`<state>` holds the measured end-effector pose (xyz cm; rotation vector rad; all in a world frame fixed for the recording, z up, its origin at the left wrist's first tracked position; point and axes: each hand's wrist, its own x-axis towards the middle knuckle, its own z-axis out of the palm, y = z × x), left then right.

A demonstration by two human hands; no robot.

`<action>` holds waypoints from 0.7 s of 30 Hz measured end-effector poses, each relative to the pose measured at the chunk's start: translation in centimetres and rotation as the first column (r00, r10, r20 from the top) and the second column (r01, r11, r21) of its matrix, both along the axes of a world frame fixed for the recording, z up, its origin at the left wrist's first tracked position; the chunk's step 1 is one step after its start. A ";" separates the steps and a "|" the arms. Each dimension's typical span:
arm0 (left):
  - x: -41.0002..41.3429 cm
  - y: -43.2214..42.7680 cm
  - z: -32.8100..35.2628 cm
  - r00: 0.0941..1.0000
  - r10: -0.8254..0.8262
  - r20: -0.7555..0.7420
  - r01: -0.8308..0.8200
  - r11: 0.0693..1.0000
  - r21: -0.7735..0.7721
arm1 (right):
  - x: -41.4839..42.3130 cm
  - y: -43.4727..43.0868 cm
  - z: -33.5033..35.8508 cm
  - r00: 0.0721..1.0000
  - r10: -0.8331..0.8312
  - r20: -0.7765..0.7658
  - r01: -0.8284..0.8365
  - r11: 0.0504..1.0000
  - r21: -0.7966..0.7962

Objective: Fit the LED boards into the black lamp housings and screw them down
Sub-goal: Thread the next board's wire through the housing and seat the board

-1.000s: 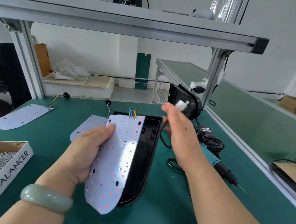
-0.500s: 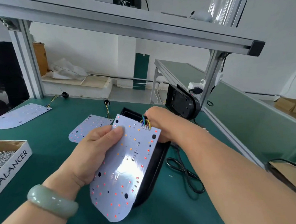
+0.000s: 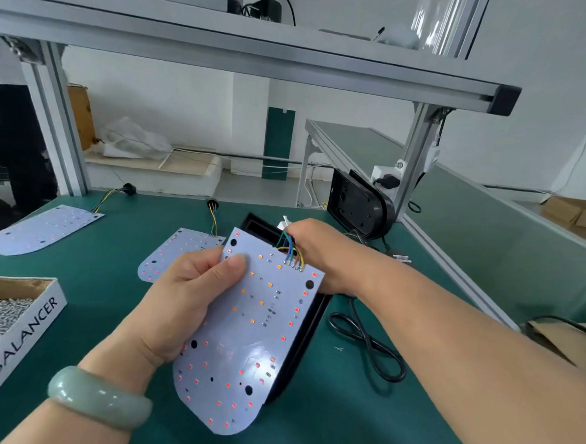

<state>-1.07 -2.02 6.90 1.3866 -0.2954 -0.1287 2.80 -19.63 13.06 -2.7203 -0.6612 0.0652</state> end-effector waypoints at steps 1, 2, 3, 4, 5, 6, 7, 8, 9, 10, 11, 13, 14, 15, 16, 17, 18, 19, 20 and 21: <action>0.0 -0.1 0.0 1.000 0.004 0.012 -0.004 1.000 0.007 | 0.2 -0.1 0.1 1.000 -0.015 0.004 0.015 1.000 0.006; -0.1 -0.2 0.1 1.000 0.008 0.024 -0.008 1.000 0.009 | 0.5 -0.1 0.1 0.998 -0.056 0.014 0.056 0.998 0.016; -0.1 -0.2 0.2 0.999 0.013 0.042 -0.014 1.000 0.015 | 0.9 0.1 0.2 0.994 -0.108 0.029 0.107 0.994 0.032; -0.2 -0.2 0.3 0.998 0.022 0.063 -0.024 0.999 0.025 | 1.1 0.4 0.1 0.986 -0.157 0.052 0.155 0.987 0.035; -0.3 -0.2 0.3 0.996 0.029 0.080 -0.032 0.999 0.037 | 1.2 0.7 0.1 0.981 -0.182 0.061 0.179 0.983 0.045; -0.2 0.0 0.4 0.996 0.031 0.088 -0.035 0.998 0.047 | 1.0 0.8 0.3 0.981 -0.187 0.043 0.184 0.981 0.066; -0.2 0.1 0.4 0.996 0.027 0.087 -0.031 0.998 0.049 | 0.8 0.5 0.5 0.986 -0.168 -0.018 0.169 0.980 0.102; -0.3 0.3 0.5 0.997 0.024 0.071 -0.027 0.999 0.040 | 0.5 0.0 0.9 0.985 -0.119 -0.125 0.138 0.979 0.149; -0.1 0.4 0.5 0.998 0.028 0.052 -0.029 0.999 0.022 | 0.3 -0.8 1.4 0.964 -0.036 -0.262 0.100 0.967 0.236; -0.1 0.5 0.5 0.999 0.035 0.028 -0.034 0.999 -0.004 | 0.1 -1.7 1.6 0.898 0.076 -0.434 0.105 0.920 0.378; 0.0 0.5 0.4 0.999 0.041 0.008 -0.041 0.998 -0.042 | 0.1 -2.5 1.6 0.785 0.202 -0.585 0.185 0.826 0.533; -0.1 0.2 0.6 0.999 0.037 -0.016 -0.039 0.989 -0.142 | 0.5 -3.4 0.6 0.648 0.335 -0.684 0.369 0.647 0.667; -0.2 0.0 0.7 0.999 0.038 -0.029 -0.042 0.981 -0.189 | 0.5 -3.3 -0.3 0.629 0.368 -0.685 0.399 0.604 0.690; -0.2 0.0 0.7 0.998 0.042 -0.042 -0.051 0.974 -0.222 | 0.5 -2.8 -1.4 0.639 0.387 -0.665 0.394 0.578 0.715; -0.3 -0.2 0.7 0.997 0.045 -0.060 -0.058 0.970 -0.238 | 0.3 -2.1 -2.5 0.673 0.390 -0.629 0.371 0.558 0.743; -0.3 -0.2 0.7 0.996 0.045 -0.083 -0.064 0.968 -0.244 | 0.2 -1.5 -3.2 0.724 0.365 -0.585 0.347 0.541 0.766; -0.2 -0.1 0.6 0.991 0.048 -0.123 -0.078 0.964 -0.253 | 0.0 -1.0 -3.7 0.788 0.315 -0.529 0.308 0.542 0.781; 0.0 0.0 0.5 0.984 0.056 -0.167 -0.100 0.960 -0.262 | 0.1 -0.8 -4.2 0.865 0.230 -0.446 0.251 0.571 0.781; 0.0 0.1 0.6 0.976 0.066 -0.209 -0.122 0.956 -0.267 | 0.2 -0.7 -4.3 0.931 0.117 -0.345 0.195 0.638 0.745; 0.1 0.2 0.5 0.969 0.073 -0.238 -0.138 0.953 -0.271 | 0.3 -0.8 -4.2 0.974 0.000 -0.227 0.154 0.733 0.662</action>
